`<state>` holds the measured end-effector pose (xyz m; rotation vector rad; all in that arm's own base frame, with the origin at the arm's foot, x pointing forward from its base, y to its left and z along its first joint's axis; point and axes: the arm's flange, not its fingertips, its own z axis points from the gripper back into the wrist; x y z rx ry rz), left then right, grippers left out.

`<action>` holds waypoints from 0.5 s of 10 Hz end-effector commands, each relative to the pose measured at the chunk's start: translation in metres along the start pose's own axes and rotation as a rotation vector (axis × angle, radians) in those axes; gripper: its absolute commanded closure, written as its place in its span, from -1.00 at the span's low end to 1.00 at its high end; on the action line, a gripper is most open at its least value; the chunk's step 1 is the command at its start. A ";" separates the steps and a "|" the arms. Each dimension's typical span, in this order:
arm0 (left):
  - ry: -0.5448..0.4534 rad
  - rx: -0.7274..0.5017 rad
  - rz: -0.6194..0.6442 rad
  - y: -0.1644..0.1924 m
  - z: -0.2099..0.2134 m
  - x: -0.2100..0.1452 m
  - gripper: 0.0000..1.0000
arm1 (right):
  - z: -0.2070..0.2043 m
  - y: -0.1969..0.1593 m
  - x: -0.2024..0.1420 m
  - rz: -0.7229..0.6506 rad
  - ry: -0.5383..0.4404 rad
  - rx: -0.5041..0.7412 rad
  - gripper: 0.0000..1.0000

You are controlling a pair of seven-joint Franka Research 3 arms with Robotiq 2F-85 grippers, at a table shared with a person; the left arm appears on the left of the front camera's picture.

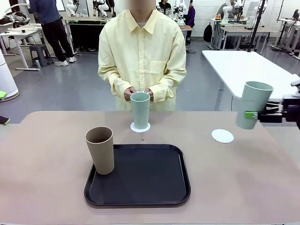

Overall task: Place coasters on the table and set cups on them.
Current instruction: Take one Reusable plastic cup from the Flat Tray and place it on a coaster set by the human.

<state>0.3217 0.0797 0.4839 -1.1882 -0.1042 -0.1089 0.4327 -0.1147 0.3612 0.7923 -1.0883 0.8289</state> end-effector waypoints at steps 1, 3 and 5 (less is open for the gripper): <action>0.004 -0.009 -0.018 0.000 0.000 -0.001 -1.00 | -0.004 -0.019 -0.003 0.028 -0.077 0.014 -0.65; 0.004 -0.009 -0.018 0.000 0.000 -0.001 -1.00 | -0.012 -0.022 -0.001 0.098 -0.106 0.010 -0.65; 0.004 -0.009 -0.018 0.000 0.000 -0.001 -1.00 | -0.035 -0.021 0.003 0.194 -0.094 0.025 -0.65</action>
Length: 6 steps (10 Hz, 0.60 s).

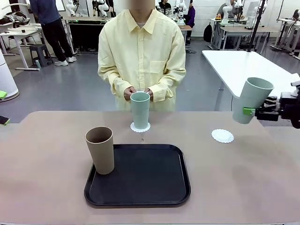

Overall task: Place coasters on the table and set cups on them.
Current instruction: Take one Reusable plastic cup from the Flat Tray and place it on a coaster set by the human.

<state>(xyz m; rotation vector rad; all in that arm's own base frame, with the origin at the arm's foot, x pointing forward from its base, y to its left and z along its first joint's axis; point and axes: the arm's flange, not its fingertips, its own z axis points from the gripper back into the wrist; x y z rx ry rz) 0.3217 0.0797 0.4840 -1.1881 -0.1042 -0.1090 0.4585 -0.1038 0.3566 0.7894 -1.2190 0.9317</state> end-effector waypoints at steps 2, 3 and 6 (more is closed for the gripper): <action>0.004 -0.009 -0.018 0.000 0.000 -0.001 -1.00 | -0.039 -0.005 0.000 0.057 0.007 -0.004 -0.65; 0.004 -0.009 -0.018 0.000 0.000 -0.001 -1.00 | -0.050 -0.007 0.002 0.049 0.029 -0.007 -0.65; 0.004 -0.009 -0.018 0.000 0.000 -0.001 -1.00 | -0.060 -0.001 0.009 0.030 0.033 0.005 -0.65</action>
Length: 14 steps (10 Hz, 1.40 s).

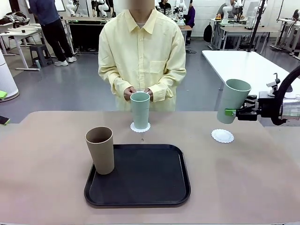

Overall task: Place coasters on the table and set cups on them.
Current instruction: Take one Reusable plastic cup from the Flat Tray and place it on a coaster set by the human.

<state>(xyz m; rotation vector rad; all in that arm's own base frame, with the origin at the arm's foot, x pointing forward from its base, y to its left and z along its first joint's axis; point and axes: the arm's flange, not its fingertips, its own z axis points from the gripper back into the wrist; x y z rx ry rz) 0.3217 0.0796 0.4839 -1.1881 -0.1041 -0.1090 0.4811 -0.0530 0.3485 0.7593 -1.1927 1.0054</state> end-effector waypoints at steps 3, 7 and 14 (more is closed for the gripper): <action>0.004 -0.009 -0.018 0.000 0.000 -0.001 -1.00 | 0.002 0.000 -0.001 0.001 -0.003 -0.003 -0.65; 0.004 -0.009 -0.018 0.000 0.000 -0.001 -1.00 | 0.002 0.000 -0.001 -0.001 0.000 -0.004 -0.65; 0.004 -0.009 -0.018 0.000 0.000 -0.001 -1.00 | -0.038 -0.056 -0.057 0.031 0.160 0.091 -0.65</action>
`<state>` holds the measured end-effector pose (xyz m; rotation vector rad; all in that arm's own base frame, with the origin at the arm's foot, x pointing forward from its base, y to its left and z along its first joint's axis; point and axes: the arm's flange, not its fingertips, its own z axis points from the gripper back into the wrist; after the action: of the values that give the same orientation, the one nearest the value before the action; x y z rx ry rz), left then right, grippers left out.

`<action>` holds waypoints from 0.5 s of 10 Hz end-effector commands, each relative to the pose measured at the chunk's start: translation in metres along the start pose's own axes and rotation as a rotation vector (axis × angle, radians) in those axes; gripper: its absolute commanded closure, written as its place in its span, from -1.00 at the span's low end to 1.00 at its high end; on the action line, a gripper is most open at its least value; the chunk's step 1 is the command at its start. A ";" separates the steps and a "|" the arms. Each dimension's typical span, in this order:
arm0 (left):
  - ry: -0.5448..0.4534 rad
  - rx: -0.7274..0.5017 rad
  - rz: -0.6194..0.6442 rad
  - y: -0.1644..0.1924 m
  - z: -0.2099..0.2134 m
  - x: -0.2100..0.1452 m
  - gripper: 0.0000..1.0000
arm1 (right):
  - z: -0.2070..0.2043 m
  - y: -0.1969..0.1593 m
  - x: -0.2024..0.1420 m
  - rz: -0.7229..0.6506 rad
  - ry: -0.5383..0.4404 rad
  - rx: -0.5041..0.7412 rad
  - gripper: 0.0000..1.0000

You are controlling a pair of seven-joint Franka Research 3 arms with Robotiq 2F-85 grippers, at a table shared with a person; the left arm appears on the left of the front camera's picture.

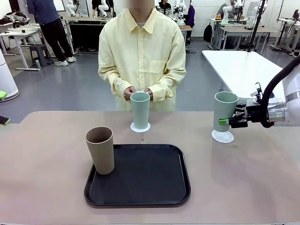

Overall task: Place coasters on the table and set cups on them.
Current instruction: Take one Reusable plastic cup from the Flat Tray and place it on a coaster set by the human.

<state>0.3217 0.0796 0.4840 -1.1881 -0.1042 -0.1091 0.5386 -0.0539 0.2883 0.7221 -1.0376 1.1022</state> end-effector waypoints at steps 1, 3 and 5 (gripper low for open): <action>0.004 -0.009 -0.018 0.000 0.000 -0.001 -1.00 | -0.005 -0.007 -0.007 0.007 0.013 0.027 -0.65; 0.004 -0.009 -0.018 0.000 0.000 -0.001 -1.00 | -0.004 -0.008 -0.015 0.000 0.007 0.034 -0.65; 0.004 -0.009 -0.018 0.000 0.000 -0.001 -1.00 | 0.003 -0.007 -0.019 -0.009 -0.019 0.043 -0.65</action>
<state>0.3217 0.0796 0.4840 -1.1881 -0.1042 -0.1091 0.5408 -0.0594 0.2716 0.7479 -1.0141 1.0978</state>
